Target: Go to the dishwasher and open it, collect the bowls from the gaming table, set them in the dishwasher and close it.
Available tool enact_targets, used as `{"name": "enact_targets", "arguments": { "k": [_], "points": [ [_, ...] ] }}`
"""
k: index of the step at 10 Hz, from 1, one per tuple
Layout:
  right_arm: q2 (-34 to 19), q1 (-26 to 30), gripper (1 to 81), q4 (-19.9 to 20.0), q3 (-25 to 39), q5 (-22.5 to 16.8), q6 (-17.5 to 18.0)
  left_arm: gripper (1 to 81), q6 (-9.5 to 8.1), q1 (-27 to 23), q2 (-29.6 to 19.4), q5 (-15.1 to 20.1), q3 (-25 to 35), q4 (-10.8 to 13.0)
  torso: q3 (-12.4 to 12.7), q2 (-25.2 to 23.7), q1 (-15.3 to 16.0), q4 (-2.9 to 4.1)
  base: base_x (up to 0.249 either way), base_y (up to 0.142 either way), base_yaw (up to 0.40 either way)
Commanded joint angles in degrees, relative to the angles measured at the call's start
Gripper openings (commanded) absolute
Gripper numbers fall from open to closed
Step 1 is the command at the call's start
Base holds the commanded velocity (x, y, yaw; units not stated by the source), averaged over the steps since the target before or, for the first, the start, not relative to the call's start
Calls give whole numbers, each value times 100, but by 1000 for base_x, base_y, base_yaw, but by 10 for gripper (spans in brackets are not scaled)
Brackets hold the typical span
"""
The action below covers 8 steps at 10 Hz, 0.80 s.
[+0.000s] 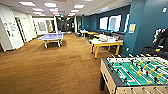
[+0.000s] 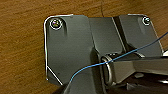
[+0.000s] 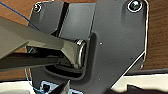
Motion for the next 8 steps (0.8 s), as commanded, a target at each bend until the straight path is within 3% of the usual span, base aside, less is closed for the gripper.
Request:
{"name": "enact_targets", "arguments": {
  "k": [1,8],
  "points": [
    [28,251,811,-32,27,-271,-18,811,12,-271,-12,265,-23,-11,0,0,0,0,135,64,0],
    [28,251,811,-32,27,-262,-18,811,12,-271,-12,265,-23,-11,-4,7,7,0,135,64,0]
  ]
}}
